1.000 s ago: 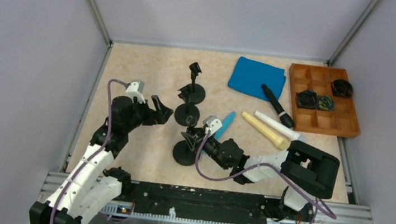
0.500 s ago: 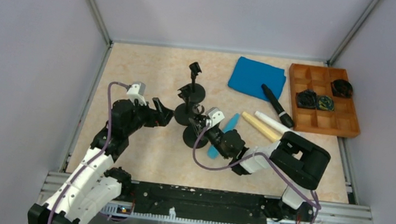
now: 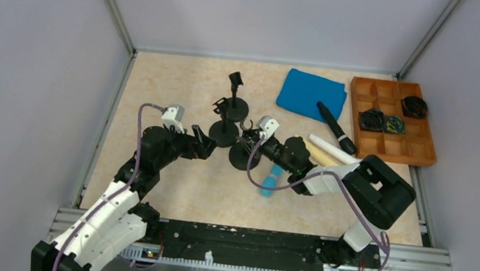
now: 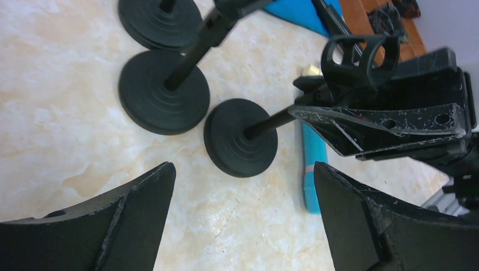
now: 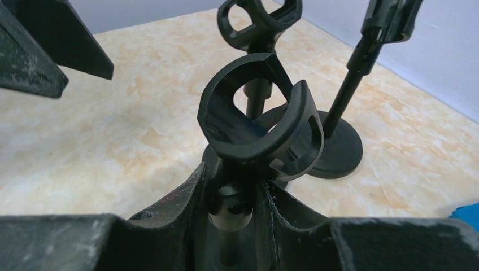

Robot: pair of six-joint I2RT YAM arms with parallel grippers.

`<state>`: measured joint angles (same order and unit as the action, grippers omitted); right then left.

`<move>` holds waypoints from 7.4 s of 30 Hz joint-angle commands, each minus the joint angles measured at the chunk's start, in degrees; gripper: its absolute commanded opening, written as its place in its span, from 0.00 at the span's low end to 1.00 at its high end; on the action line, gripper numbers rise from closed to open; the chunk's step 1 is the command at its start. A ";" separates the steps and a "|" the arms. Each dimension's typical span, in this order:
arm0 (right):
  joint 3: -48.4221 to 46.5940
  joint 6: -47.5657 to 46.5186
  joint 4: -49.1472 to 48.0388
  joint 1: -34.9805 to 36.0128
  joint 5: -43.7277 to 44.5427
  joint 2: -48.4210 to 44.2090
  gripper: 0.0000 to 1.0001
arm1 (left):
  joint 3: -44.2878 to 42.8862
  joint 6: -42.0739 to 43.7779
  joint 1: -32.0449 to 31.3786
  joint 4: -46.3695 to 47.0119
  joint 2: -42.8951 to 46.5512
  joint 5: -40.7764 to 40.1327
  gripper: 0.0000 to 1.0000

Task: Attach the microphones to the stand

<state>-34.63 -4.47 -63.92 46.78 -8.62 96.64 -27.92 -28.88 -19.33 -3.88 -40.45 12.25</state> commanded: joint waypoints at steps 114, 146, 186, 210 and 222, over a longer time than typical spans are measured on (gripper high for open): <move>4.08 8.94 35.53 -2.63 2.64 -59.47 0.00 | -31.20 5.48 -31.20 21.63 -21.27 3.44 0.99; 0.08 2.37 39.57 -2.58 -5.18 -57.59 0.10 | -31.85 5.99 -34.11 26.01 -27.34 5.69 0.22; 9.95 89.30 17.91 -2.65 23.19 -55.79 0.75 | -12.16 52.52 -34.09 94.80 -33.43 19.33 0.00; 13.43 101.28 -7.73 -2.79 16.35 -40.64 0.37 | -6.17 50.19 -34.06 97.70 -33.84 26.16 0.00; 16.57 92.67 -7.52 -3.17 19.79 -45.62 0.00 | 0.05 48.95 -34.11 90.00 -26.58 21.21 0.95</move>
<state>-17.74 96.42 -66.30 44.51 7.25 55.96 -30.00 24.43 -52.77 86.26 -71.59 34.30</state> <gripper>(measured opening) 0.309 0.679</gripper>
